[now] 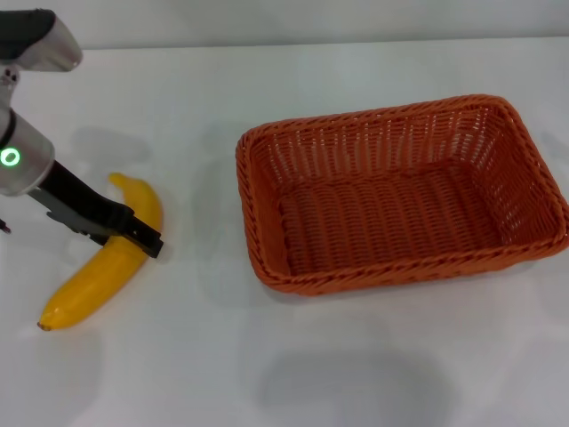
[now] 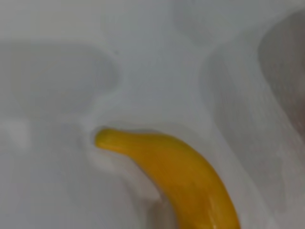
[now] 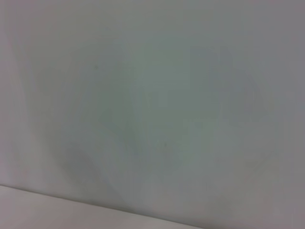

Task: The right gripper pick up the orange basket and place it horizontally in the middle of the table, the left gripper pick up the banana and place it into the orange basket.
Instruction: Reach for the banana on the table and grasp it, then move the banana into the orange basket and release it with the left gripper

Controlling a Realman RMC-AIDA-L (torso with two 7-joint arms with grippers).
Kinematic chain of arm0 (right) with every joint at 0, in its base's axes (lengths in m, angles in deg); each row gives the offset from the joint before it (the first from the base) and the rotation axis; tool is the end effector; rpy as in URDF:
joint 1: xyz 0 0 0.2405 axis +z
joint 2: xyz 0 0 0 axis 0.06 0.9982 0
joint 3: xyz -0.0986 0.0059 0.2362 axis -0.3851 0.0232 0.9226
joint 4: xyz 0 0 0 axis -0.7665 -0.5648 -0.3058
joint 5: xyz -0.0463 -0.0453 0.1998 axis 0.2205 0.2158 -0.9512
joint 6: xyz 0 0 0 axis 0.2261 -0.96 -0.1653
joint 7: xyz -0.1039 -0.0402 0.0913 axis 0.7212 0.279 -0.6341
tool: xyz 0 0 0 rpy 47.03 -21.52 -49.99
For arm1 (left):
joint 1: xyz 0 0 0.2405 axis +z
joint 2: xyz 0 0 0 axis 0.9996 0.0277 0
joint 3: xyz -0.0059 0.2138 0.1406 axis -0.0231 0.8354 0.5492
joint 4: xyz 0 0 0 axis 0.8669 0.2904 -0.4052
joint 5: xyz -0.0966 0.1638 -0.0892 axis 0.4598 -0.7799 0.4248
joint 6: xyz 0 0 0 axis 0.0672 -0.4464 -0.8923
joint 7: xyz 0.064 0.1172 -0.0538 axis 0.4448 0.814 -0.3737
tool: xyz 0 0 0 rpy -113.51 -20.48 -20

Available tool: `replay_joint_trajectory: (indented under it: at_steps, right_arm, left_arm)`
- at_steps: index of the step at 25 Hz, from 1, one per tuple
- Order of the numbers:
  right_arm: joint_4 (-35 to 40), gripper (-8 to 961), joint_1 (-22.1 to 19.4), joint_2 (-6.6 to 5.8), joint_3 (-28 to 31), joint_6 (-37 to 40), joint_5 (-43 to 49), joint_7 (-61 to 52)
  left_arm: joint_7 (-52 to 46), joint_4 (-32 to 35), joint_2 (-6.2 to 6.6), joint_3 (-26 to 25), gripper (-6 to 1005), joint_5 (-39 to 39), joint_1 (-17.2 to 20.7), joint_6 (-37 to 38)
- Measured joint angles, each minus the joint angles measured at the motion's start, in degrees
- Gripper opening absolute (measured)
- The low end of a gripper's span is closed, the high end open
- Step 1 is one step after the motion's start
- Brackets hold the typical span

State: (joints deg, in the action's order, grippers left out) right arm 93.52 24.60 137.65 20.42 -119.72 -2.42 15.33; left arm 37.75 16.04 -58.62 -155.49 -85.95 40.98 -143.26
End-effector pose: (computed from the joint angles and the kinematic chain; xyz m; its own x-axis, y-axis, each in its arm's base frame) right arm 0.2653 0.3393 0.1817 0.6897 -0.3613 -0.6276 -0.7093 -0.5114 -0.4851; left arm -0.2401 0.3894 0.0282 0.3917 0.9126 -0.1170 0.8028 -0.4011 -0.4412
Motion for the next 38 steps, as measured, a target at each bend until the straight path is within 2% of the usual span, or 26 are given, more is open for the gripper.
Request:
replay_joint_trajectory:
  at_steps: [3,8,15,21,23,27,29,31,32,35,38]
  right_arm:
    - [-1.05,832,0.45,-0.11,0.00,0.40,0.01,0.14]
    - [-1.64,833,0.54,-0.17,0.10,1.57,0.04,0.55]
    - [-2.24,832,0.57,-0.19,0.00,2.11,0.11,0.57]
    - [-2.50,832,0.80,-0.22,0.01,2.23,0.17,0.29]
    - [-2.50,832,0.81,-0.21,0.01,2.25,0.19,0.25]
    - [-2.67,833,0.83,-0.19,0.05,2.23,0.21,0.13]
    - [-2.76,833,0.92,-0.20,0.22,2.00,0.17,-0.04]
    - [-2.76,833,1.02,-0.27,0.30,1.82,0.10,-0.22]
    - [-2.77,833,1.08,-0.31,0.25,1.76,0.06,-0.31]
    - [-2.77,833,1.34,-0.35,0.08,1.71,0.04,-0.24]
    - [-2.98,832,1.96,-0.35,0.05,1.71,0.01,0.10]
  left_arm:
    - [-0.39,0.06,-0.56,0.87,785,-0.26,-0.08,0.19]
    - [-1.69,0.14,-0.81,3.57,783,-0.32,-0.18,0.70]
    - [-1.21,0.42,-1.17,3.78,780,-0.35,-0.55,0.76]
    - [-0.91,1.22,-1.05,4.35,580,-0.49,-0.51,1.07]
    - [-0.87,0.93,-0.90,4.37,551,-0.56,-0.51,1.31]
    - [-0.84,-2.49,0.04,4.20,494,-0.84,-0.79,-0.65]
    - [-0.93,-7.01,0.86,3.95,494,-0.54,-0.87,-3.00]
    - [-0.96,-13.87,2.53,3.83,494,2.33,-2.42,-7.44]
    - [-0.96,-13.87,2.53,3.83,493,2.33,-2.42,-7.44]
    - [-0.16,-17.42,3.51,4.12,493,6.40,-6.13,-11.76]
    - [1.22,-18.11,3.12,4.46,493,8.07,-11.54,-13.92]
